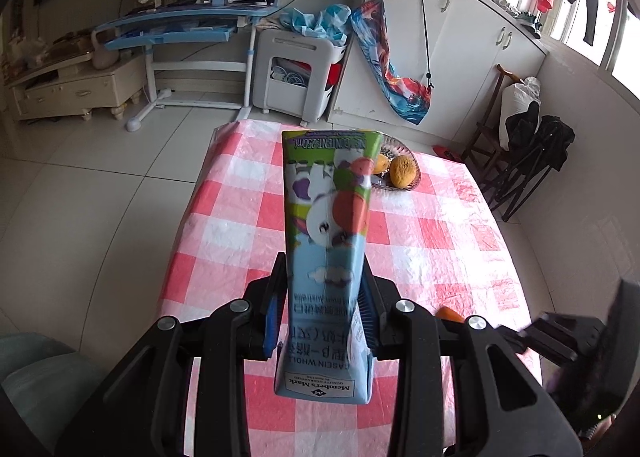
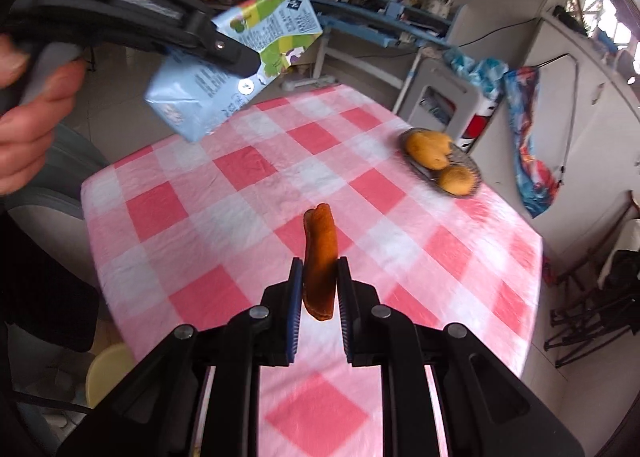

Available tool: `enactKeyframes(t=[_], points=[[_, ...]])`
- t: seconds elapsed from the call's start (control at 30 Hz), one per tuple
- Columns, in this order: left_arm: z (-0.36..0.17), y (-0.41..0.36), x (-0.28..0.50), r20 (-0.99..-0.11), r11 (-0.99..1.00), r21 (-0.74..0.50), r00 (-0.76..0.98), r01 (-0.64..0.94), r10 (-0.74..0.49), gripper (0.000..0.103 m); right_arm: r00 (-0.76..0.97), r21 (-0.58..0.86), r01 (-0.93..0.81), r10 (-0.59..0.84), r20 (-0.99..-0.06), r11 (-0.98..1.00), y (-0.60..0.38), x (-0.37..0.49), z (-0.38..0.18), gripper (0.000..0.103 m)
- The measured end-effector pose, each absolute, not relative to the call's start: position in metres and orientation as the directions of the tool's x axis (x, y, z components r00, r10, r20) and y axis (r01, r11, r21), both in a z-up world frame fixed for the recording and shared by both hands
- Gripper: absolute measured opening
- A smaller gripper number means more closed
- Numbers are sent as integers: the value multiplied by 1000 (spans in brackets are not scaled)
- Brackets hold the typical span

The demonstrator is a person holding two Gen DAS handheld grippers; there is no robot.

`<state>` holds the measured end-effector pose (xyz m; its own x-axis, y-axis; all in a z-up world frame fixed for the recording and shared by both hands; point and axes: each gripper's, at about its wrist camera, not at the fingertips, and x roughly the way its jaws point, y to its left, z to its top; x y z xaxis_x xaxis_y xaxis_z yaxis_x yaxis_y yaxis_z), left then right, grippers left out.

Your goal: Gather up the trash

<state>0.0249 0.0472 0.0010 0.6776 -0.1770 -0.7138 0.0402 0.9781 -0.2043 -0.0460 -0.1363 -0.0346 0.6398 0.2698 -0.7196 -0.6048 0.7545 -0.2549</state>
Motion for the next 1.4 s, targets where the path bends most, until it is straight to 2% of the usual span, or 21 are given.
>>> enactKeyframes(t=[0.3, 0.57, 1.4], points=[[-2, 53, 1, -708, 981, -194, 689, 20, -154, 31, 710, -240, -519, 257, -656, 820, -161, -57, -24, 17], [-21, 52, -14, -731, 978, -209, 660, 27, -175, 30, 722, -228, -502, 260, -641, 834, -167, -61, -23, 17], [-32, 52, -17, -743, 974, -225, 646, 5, -175, 30, 698, -248, -532, 253, -670, 810, -162, -64, -36, 17]])
